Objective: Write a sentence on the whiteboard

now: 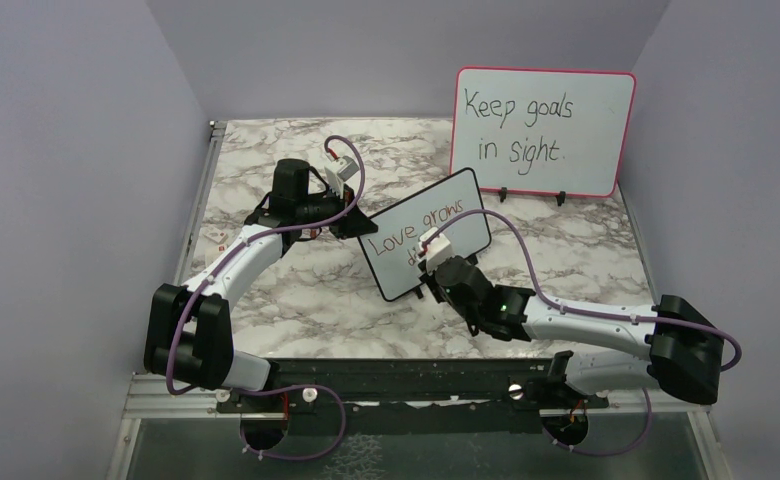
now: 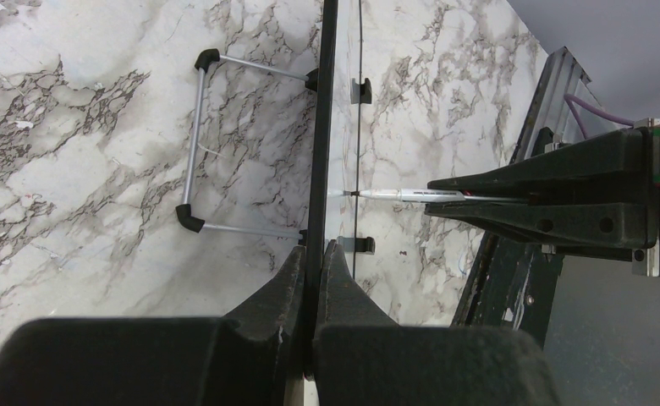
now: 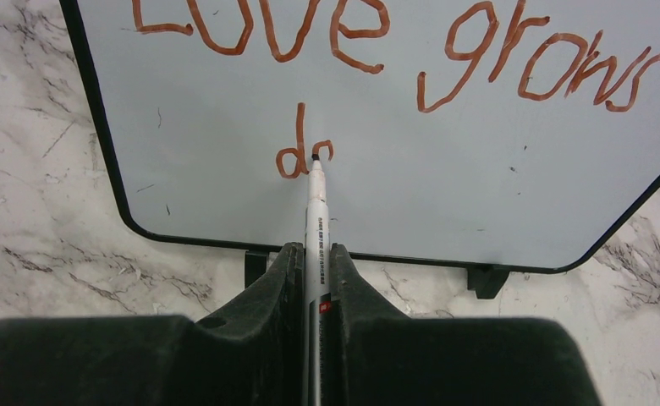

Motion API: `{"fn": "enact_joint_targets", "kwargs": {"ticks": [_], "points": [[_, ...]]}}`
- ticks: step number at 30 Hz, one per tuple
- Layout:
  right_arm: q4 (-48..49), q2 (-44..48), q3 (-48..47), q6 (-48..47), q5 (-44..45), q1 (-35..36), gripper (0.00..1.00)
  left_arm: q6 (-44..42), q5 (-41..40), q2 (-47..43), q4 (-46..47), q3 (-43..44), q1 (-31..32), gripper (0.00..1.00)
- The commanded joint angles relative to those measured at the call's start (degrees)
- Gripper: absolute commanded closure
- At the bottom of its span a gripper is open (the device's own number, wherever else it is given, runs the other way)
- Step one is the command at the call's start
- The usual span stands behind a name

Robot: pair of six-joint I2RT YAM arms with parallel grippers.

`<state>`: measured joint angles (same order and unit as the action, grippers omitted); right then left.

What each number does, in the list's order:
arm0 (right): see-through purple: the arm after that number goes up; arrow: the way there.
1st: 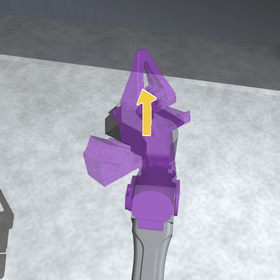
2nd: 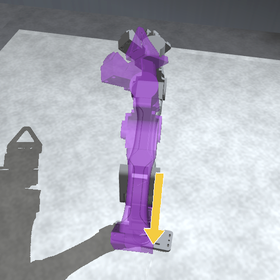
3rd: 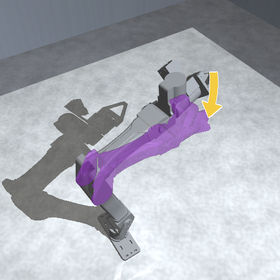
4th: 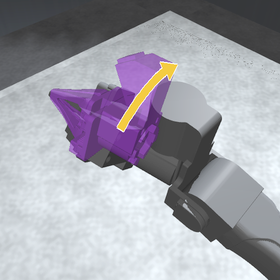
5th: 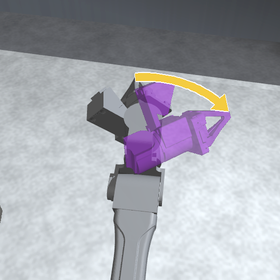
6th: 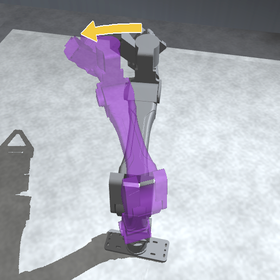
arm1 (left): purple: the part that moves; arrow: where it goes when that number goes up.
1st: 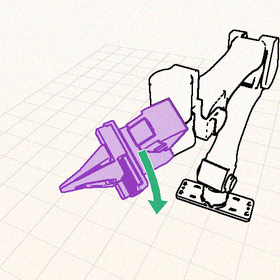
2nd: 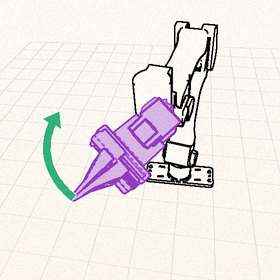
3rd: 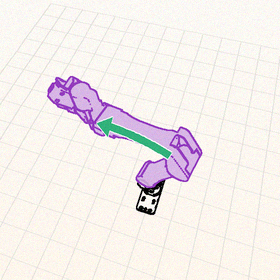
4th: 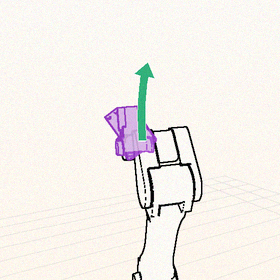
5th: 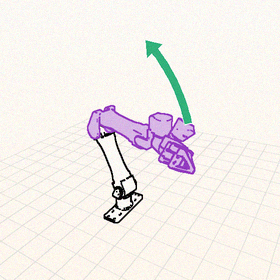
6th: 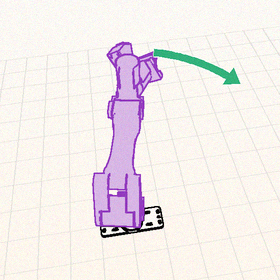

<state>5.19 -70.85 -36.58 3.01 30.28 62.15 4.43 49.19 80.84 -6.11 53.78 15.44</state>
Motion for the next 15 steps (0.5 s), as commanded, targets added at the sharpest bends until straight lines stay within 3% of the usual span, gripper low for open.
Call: {"fn": "enact_joint_targets", "kwargs": {"ticks": [1,15], "points": [[-3.08,0.16,-0.11,0.75,-0.79,-0.26,0.99,-6.27,-13.03,2.40,-6.46,-1.48,-0.94,1.00],[-2.29,0.28,0.33,0.73,1.92,-0.60,1.00,-6.27,-13.16,2.33,-6.46,-1.57,-0.94,1.00]]}}
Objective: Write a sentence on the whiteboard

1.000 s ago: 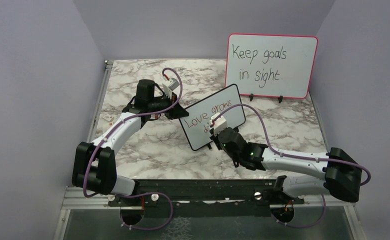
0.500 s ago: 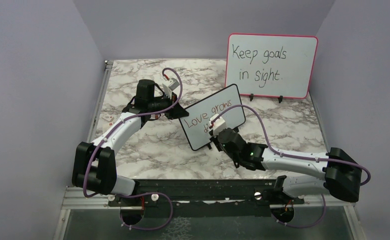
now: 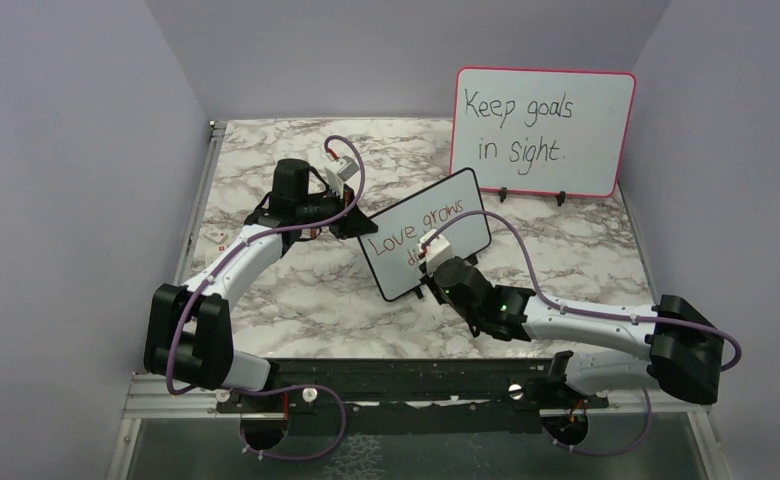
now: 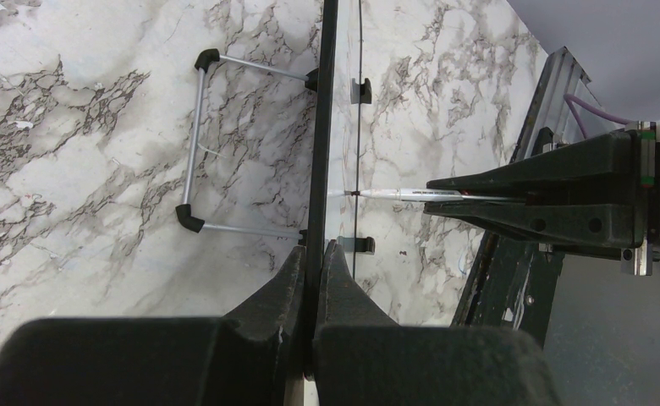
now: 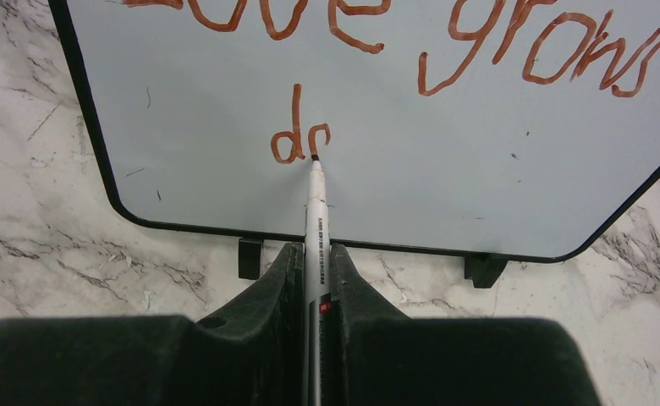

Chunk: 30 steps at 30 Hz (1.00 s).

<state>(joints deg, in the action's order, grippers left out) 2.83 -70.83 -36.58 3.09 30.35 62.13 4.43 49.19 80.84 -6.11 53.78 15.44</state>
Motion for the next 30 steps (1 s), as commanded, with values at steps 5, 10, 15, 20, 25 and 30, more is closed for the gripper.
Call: {"fn": "enact_joint_targets", "kwargs": {"ticks": [5,10,15,20,25,30], "points": [[0.89,-0.10,0.08,0.51,2.25,-0.86,1.00,-6.27,-13.20,2.44,-6.44,-1.57,-0.94,1.00],[1.69,-0.10,-0.08,0.32,2.43,-1.22,1.00,-6.27,-13.01,2.52,-6.46,-1.46,-0.94,1.00],[2.57,-0.32,-0.37,0.02,2.30,-1.44,1.00,-6.27,-13.00,2.55,-6.46,-1.48,-0.94,1.00],[3.58,-0.06,-0.40,-0.09,2.74,-1.57,1.00,-6.27,-12.98,2.48,-6.46,-1.48,-0.94,1.00],[4.42,0.22,-0.43,-0.52,2.36,-1.75,1.00,-6.34,-12.99,2.44,-6.46,-1.44,-0.93,1.00],[5.17,0.42,-0.41,-0.57,2.08,-1.78,0.99,-6.36,-12.89,2.47,-6.46,-1.48,-0.94,1.00]]}}
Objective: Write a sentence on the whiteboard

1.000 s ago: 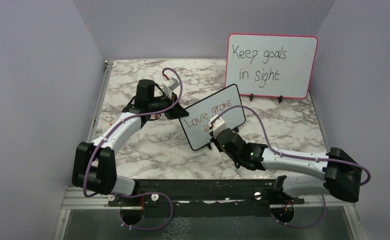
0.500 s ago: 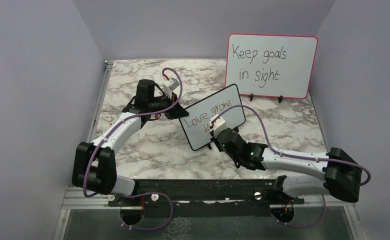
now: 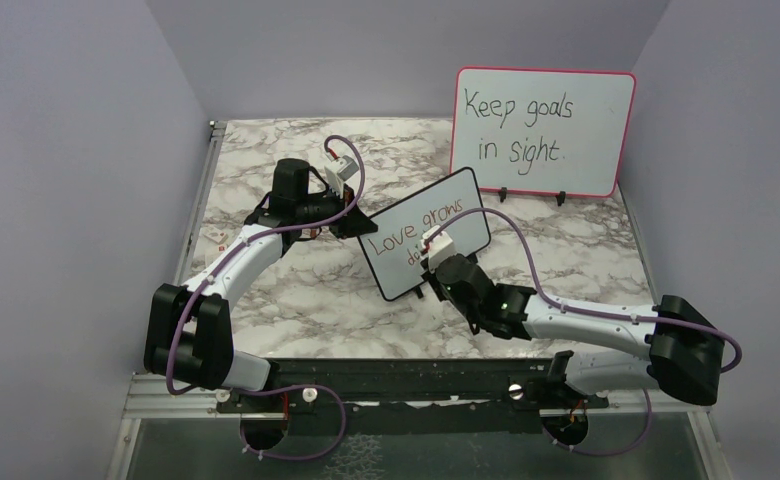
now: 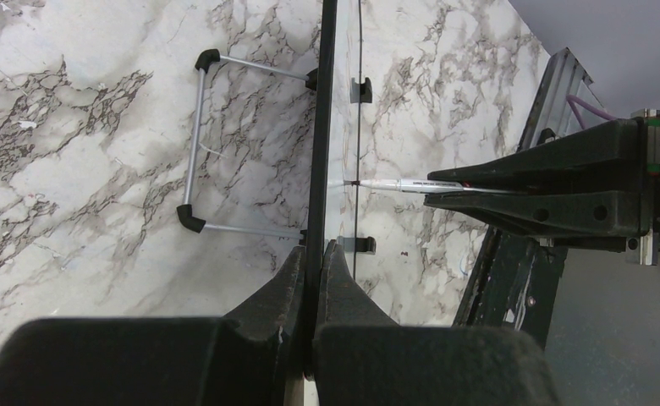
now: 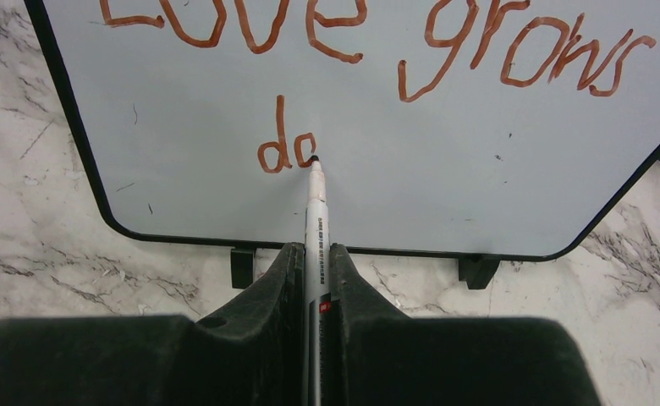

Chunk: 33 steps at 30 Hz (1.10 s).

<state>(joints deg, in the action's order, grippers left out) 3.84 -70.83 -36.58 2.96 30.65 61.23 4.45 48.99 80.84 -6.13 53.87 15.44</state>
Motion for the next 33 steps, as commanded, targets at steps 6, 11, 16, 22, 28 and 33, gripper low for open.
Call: {"fn": "enact_joint_targets", "kwargs": {"ticks": [6,11,16,22,28,33], "points": [[5.03,1.04,-0.49,-1.10,1.64,-0.94,1.00,-6.47,-12.78,2.46,-6.53,-1.57,-0.93,1.00],[5.06,0.97,-0.51,-1.12,0.99,-0.94,1.00,-6.47,-12.70,2.53,-6.61,-1.55,-0.94,1.00],[4.85,0.88,-0.51,-1.12,0.94,-1.03,1.00,-6.51,-12.76,2.52,-6.70,-1.56,-0.94,1.00],[2.62,0.86,-0.26,-0.26,0.49,-1.03,1.00,-6.60,-12.72,2.53,-6.68,-1.48,-0.94,1.00],[0.08,1.12,0.52,0.94,0.00,-1.06,1.00,-6.60,-12.63,2.65,-6.79,-1.44,-0.94,1.00],[-1.17,1.05,0.98,1.64,0.02,-1.11,0.99,-6.65,-12.61,2.74,-6.79,-1.44,-0.99,1.00]]}}
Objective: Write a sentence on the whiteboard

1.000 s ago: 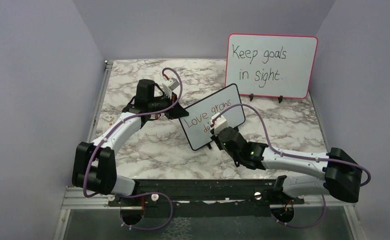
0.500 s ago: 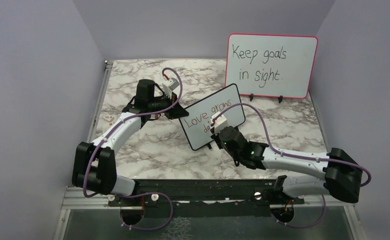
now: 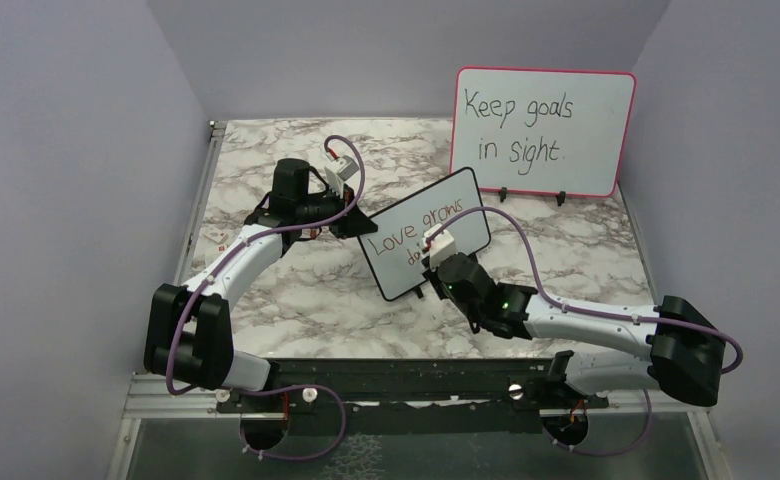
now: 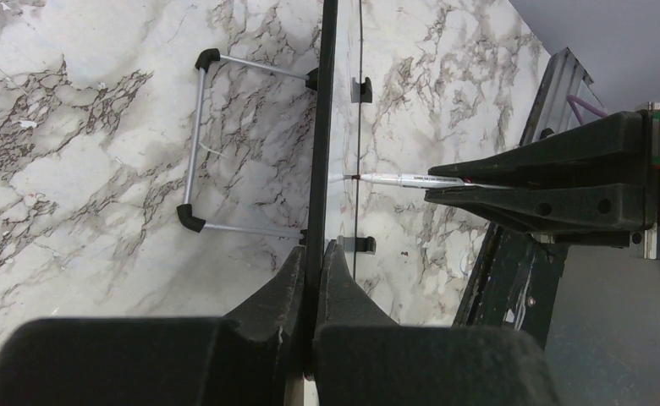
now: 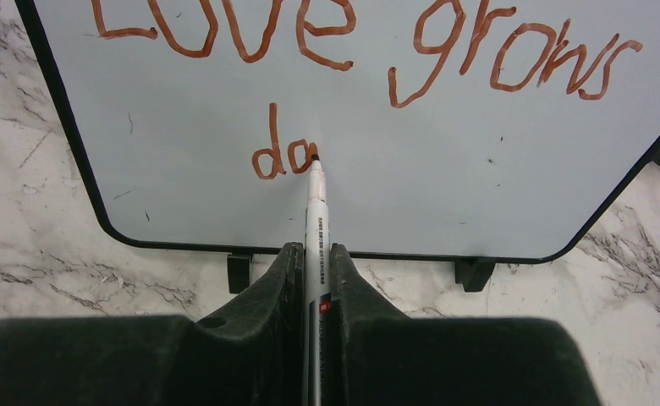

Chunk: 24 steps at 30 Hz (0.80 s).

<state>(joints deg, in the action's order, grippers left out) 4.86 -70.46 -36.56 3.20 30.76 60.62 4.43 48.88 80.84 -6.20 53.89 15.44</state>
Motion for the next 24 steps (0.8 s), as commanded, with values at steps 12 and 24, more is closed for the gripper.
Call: {"fn": "enact_joint_targets", "kwargs": {"ticks": [12,24], "points": [[-2.07,0.63,1.14,1.53,1.89,-0.85,1.00,-6.71,-12.30,2.83,-6.79,-1.42,-1.00,1.00],[-1.67,2.02,1.53,1.65,1.30,-1.03,1.00,-6.80,-12.32,2.87,-6.89,-1.34,-0.99,1.00]]}}
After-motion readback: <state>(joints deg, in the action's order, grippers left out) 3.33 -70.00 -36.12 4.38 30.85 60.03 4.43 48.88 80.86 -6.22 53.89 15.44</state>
